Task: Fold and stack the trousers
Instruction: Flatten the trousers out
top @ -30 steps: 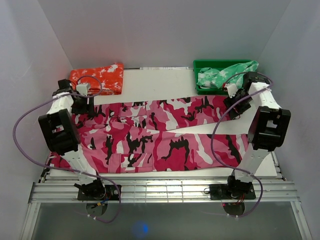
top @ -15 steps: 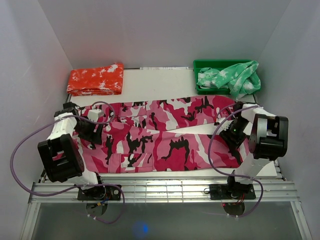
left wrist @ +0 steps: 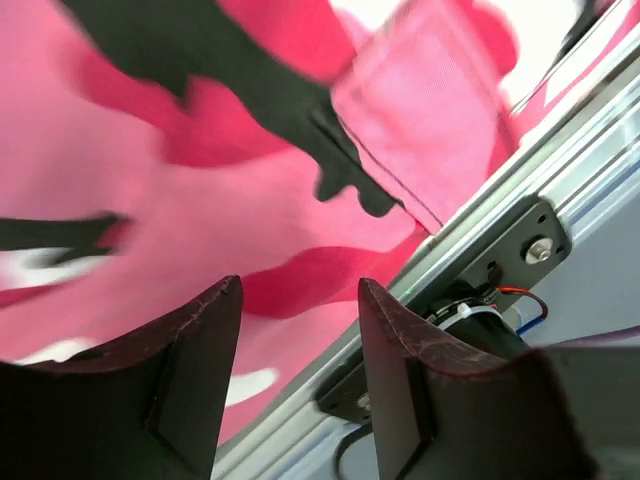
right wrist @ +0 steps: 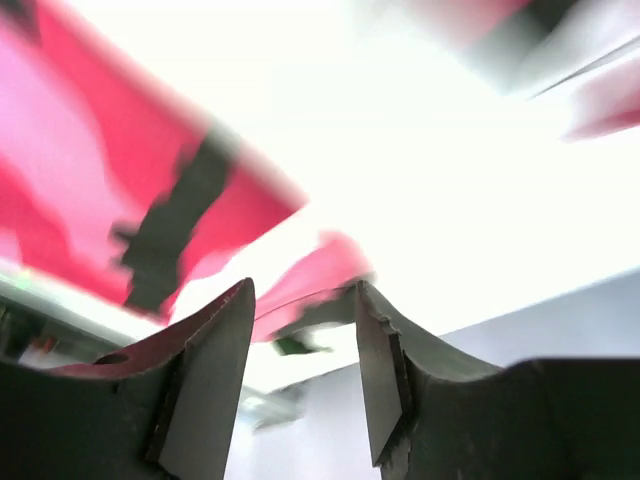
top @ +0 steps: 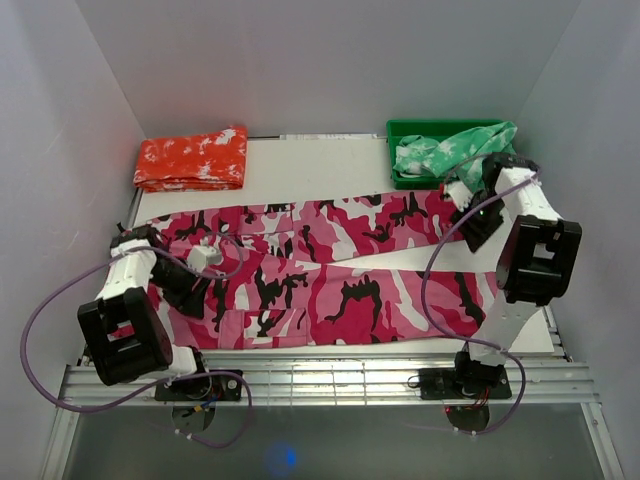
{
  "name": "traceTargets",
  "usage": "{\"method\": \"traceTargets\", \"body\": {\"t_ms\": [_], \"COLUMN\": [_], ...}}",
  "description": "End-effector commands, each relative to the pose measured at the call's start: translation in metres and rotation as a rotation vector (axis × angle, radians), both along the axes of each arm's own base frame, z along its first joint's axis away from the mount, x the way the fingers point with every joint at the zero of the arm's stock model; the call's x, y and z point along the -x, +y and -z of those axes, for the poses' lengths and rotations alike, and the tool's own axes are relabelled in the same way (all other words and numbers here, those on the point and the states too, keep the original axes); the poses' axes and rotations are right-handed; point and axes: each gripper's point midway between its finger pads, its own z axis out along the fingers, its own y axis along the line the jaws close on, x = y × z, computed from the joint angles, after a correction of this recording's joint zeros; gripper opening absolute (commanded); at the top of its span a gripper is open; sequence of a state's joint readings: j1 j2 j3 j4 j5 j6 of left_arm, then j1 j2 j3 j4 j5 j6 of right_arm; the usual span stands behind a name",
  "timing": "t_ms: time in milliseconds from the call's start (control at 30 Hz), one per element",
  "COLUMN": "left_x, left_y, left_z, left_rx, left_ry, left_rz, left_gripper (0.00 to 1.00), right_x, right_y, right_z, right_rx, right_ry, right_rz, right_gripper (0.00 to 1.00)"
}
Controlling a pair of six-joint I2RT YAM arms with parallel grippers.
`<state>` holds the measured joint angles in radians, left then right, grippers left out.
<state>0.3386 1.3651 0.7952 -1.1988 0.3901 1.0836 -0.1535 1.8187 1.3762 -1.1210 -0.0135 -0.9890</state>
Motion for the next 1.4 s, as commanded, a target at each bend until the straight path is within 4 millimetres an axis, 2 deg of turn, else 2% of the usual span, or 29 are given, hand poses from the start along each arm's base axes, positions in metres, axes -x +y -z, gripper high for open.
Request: {"method": "traceTargets", "body": {"t_ms": [0,33,67,100,133,167,200,233,333,367,433,467,533,567,667,700,733,800,900,967,1000,1033,1100,1133,1167,1200,1233,1267,1367], "left_x": [-0.062,-0.079,-0.114,-0.131,-0.148,-0.162,-0.193,-0.208,-0.242,-0.248,-0.256,-0.256,-0.259,-0.255,-0.242,-0.236,-0.232,-0.211,-0.185,-0.175,-0.17,-0.169,-0.17,-0.172,-0.172,-0.173,-0.177,-0.18,-0.189], "left_y": [-0.01,-0.01,-0.003,0.0,0.003,0.005,0.015,0.018,0.025,0.026,0.028,0.028,0.027,0.026,0.013,0.009,-0.001,-0.016,-0.044,-0.064,-0.07,-0.07,-0.071,-0.07,-0.069,-0.068,-0.068,-0.068,-0.068], "left_z": [-0.054,-0.062,-0.081,-0.078,-0.082,-0.085,-0.099,-0.088,-0.083,-0.066,-0.05,-0.034,-0.02,-0.01,0.013,0.017,0.017,0.025,0.028,0.025,0.027,0.027,0.03,0.031,0.034,0.034,0.033,0.033,0.027], "left_rx": [0.109,0.122,0.119,0.135,0.139,0.149,0.128,0.124,0.075,0.065,0.017,0.004,-0.03,-0.041,-0.049,-0.046,-0.028,-0.009,0.03,0.054,0.055,0.055,0.052,0.046,0.04,0.037,0.037,0.039,0.039], "left_ry": [-0.234,-0.239,-0.329,-0.311,-0.323,-0.308,-0.387,-0.36,-0.356,-0.313,-0.292,-0.262,-0.253,-0.232,-0.174,-0.16,-0.156,-0.095,-0.046,-0.038,-0.027,-0.022,-0.009,-0.007,0.003,0.001,-0.009,-0.012,-0.026], "left_rz": [0.041,-0.045,-0.082,-0.126,-0.169,-0.261,-0.295,-0.335,-0.393,-0.396,-0.397,-0.392,-0.37,-0.361,-0.303,-0.285,-0.247,-0.208,-0.138,-0.089,-0.079,-0.089,-0.114,-0.12,-0.122,-0.122,-0.12,-0.119,-0.116], "left_gripper": [0.61,0.62,0.64,0.65,0.65,0.67,0.69,0.69,0.7,0.69,0.69,0.68,0.68,0.67,0.65,0.65,0.65,0.62,0.6,0.6,0.6,0.6,0.6,0.6,0.6,0.6,0.6,0.6,0.6], "right_x": [-0.074,-0.089,-0.11,-0.135,-0.148,-0.159,-0.174,-0.184,-0.196,-0.189,-0.184,-0.164,-0.153,-0.129,-0.095,-0.067,-0.059,-0.023,-0.006,-0.023,-0.024,-0.058,-0.076,-0.091,-0.122,-0.126,-0.133,-0.147,-0.144], "right_y": [0.051,0.059,0.07,0.075,0.079,0.084,0.083,0.093,0.087,0.085,0.071,0.066,0.052,0.047,0.038,0.037,0.032,0.017,0.006,0.01,0.013,0.015,0.01,0.008,-0.005,-0.009,-0.017,-0.028,-0.046], "right_z": [-0.041,-0.034,-0.035,-0.048,-0.033,-0.03,-0.028,-0.015,0.006,0.024,0.037,0.057,0.061,0.076,0.076,0.088,0.08,0.086,0.074,0.052,0.039,0.015,-0.013,-0.014,-0.044,-0.05,-0.041,-0.052,-0.029], "right_rx": [-0.161,-0.18,-0.182,-0.182,-0.186,-0.189,-0.182,-0.162,-0.097,-0.077,-0.005,0.009,0.081,0.091,0.097,0.094,0.098,0.095,0.08,-0.017,-0.056,-0.095,-0.139,-0.16,-0.149,-0.15,-0.134,-0.11,-0.052], "right_ry": [-0.172,-0.173,-0.218,-0.289,-0.277,-0.291,-0.325,-0.324,-0.329,-0.293,-0.285,-0.227,-0.235,-0.174,-0.12,-0.052,-0.064,0.005,0.02,-0.038,-0.024,-0.112,-0.14,-0.148,-0.25,-0.243,-0.221,-0.264,-0.217], "right_rz": [0.006,0.014,0.001,0.022,0.031,0.029,0.034,0.024,0.018,0.016,0.014,-0.004,-0.018,-0.033,-0.043,-0.062,-0.069,-0.071,-0.069,-0.045,-0.034,-0.007,0.025,0.048,0.061,0.071,0.082,0.087,0.075], "right_gripper": [0.52,0.52,0.52,0.52,0.52,0.52,0.52,0.51,0.5,0.49,0.49,0.49,0.47,0.47,0.44,0.44,0.42,0.4,0.41,0.46,0.51,0.53,0.57,0.57,0.57,0.56,0.56,0.55,0.52]}}
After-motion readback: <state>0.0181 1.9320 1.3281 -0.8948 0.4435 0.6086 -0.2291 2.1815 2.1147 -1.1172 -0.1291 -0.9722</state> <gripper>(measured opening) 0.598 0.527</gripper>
